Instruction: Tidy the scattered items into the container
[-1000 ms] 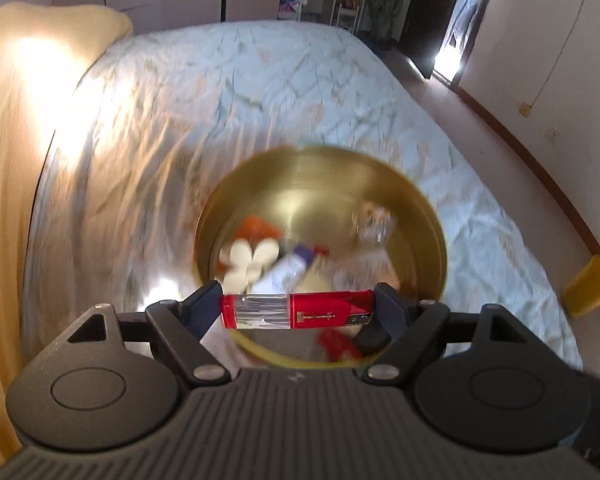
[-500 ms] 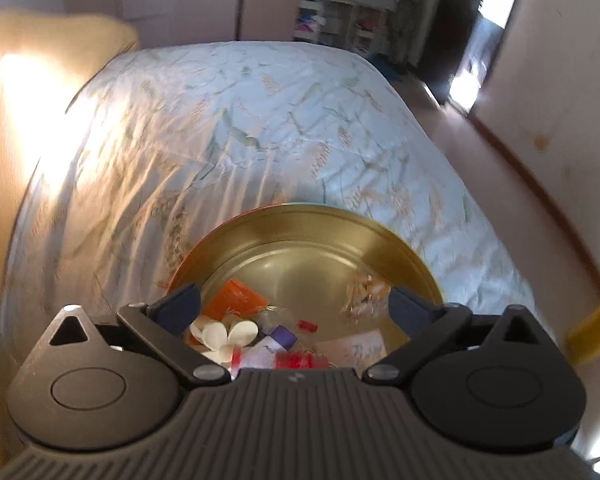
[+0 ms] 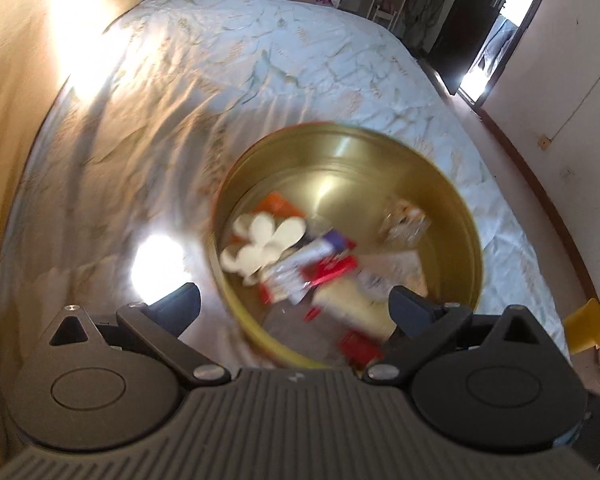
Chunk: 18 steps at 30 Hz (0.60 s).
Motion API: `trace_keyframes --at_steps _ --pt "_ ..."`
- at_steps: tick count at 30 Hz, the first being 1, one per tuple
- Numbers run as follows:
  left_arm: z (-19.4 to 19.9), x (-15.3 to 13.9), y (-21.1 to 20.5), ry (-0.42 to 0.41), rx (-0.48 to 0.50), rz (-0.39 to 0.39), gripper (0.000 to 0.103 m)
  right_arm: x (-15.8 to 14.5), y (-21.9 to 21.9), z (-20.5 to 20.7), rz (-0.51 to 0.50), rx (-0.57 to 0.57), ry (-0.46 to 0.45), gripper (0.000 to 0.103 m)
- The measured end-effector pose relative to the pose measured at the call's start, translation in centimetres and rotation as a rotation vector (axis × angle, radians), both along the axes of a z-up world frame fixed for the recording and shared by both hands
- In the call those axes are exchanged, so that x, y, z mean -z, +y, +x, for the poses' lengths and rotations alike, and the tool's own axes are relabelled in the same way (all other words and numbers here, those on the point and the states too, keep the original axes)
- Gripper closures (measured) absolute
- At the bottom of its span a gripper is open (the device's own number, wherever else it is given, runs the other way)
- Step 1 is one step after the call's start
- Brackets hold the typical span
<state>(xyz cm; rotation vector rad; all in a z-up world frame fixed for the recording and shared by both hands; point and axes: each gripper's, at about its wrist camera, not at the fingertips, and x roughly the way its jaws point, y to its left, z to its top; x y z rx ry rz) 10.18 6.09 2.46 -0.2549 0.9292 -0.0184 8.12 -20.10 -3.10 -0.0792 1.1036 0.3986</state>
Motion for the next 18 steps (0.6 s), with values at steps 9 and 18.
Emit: trace_keyframes --at_steps 9,18 --pt "-4.4 1.5 1.0 -0.014 -0.042 0.035 0.0 0.3 -0.2 0.2 -0.024 0.022 -0.017 0.007" --pt "-7.2 3.1 -0.8 -0.045 0.004 0.1 0.0 0.2 0.2 -0.2 -0.055 0.018 -0.05 0.007"
